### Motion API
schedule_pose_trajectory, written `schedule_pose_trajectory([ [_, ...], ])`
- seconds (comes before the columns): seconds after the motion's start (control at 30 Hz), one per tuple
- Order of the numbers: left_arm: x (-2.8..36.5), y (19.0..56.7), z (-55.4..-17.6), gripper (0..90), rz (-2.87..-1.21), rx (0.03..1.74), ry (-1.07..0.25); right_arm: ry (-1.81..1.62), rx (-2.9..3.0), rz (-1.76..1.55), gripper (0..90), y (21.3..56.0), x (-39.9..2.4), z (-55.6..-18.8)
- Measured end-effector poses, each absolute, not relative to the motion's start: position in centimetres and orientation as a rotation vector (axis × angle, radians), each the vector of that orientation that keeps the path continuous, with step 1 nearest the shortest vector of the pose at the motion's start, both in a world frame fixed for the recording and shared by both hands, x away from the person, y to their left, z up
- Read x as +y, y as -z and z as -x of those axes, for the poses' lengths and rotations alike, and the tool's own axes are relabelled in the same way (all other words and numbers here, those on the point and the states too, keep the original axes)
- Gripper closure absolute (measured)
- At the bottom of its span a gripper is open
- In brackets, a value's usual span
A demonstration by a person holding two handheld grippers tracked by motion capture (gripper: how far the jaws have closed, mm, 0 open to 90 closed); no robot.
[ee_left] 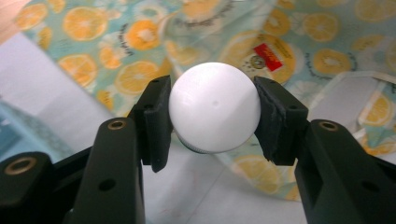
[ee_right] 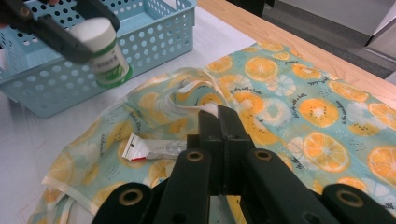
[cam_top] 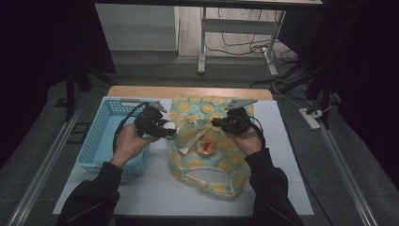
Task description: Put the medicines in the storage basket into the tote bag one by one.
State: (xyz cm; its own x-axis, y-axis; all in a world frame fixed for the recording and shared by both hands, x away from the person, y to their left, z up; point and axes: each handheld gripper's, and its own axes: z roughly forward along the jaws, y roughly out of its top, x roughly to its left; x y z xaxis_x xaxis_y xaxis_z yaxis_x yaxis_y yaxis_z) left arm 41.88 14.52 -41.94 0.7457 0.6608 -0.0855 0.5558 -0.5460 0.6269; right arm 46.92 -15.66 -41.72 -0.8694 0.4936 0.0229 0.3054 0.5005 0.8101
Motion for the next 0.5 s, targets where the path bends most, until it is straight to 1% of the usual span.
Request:
schedule_pose_trajectory([
  [0.5, 10.0, 43.0, -41.5, 50.8, -2.336, 0.797, -0.180, -1.304, 2.528, -0.685, 90.0, 41.7, -15.6, -46.9],
])
